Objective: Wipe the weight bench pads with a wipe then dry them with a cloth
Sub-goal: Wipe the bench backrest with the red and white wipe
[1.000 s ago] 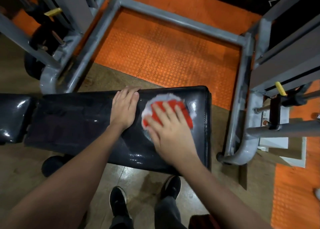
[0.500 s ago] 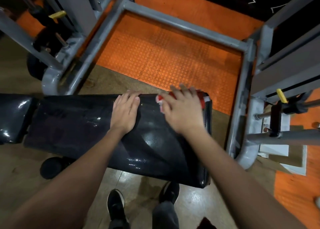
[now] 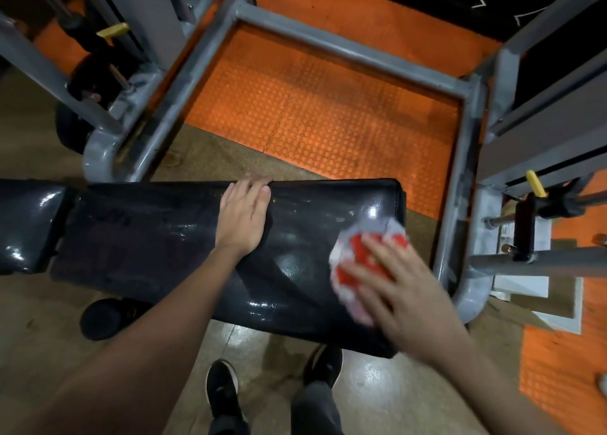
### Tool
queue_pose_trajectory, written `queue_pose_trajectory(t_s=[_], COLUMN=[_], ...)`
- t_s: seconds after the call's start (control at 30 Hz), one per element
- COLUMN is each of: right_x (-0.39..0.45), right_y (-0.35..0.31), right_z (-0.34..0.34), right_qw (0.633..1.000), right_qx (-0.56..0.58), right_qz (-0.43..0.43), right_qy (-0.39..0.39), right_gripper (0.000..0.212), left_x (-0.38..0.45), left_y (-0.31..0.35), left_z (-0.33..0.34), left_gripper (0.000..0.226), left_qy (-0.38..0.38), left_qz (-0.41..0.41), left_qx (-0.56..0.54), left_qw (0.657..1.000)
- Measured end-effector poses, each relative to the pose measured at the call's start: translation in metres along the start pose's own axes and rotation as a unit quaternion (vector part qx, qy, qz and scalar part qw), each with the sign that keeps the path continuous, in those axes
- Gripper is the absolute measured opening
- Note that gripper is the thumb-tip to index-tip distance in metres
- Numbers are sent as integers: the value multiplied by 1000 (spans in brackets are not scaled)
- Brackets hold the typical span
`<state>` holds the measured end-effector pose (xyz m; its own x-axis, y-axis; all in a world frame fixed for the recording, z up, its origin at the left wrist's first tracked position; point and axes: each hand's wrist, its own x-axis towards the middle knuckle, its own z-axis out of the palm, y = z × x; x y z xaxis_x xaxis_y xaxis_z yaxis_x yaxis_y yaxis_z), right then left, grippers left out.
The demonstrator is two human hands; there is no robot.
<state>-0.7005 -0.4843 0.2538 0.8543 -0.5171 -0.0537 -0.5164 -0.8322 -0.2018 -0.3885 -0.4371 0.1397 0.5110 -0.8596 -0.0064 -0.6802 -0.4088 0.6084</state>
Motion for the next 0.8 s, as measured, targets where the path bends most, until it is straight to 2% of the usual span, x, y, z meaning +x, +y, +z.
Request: queue_pose_trajectory(t_s=[0.1, 0.23, 0.3, 0.4, 0.5, 0.57, 0.67, 0.8], right_x=[77, 144, 137, 82, 4, -38, -50, 28], right_y=[22, -15, -44, -81, -99, -89, -52, -8], right_z=[7, 32, 41, 44, 40, 33, 12, 9], right_qw=[995, 989, 990, 996, 999, 999, 999, 992], right_qx=[-8, -56, -57, -28, -34, -31, -29, -37], right_qz=[73, 125, 115, 64, 21, 9, 16, 79], right_qy=[63, 61, 61, 59, -14, -33, -6, 89], right_gripper=[41, 43, 45, 42, 47, 51, 46, 43], left_x=[0, 0, 1, 3, 1, 0, 0, -5], left_y=[1, -3, -6, -6, 0, 3, 2, -2], left_z=[1, 3, 5, 1, -2, -5, -8, -8], left_gripper=[41, 46, 49, 51, 48, 46, 45, 45], left_qy=[-1, -9, -13, -21, -25, -30, -44, -47], left_qz=[-2, -7, 10, -1, -12, -4, -5, -7], left_qx=[-2, 0, 10, 1, -7, -7, -16, -27], left_qw=[1000, 1000, 1000, 1000, 1000, 1000, 999, 998])
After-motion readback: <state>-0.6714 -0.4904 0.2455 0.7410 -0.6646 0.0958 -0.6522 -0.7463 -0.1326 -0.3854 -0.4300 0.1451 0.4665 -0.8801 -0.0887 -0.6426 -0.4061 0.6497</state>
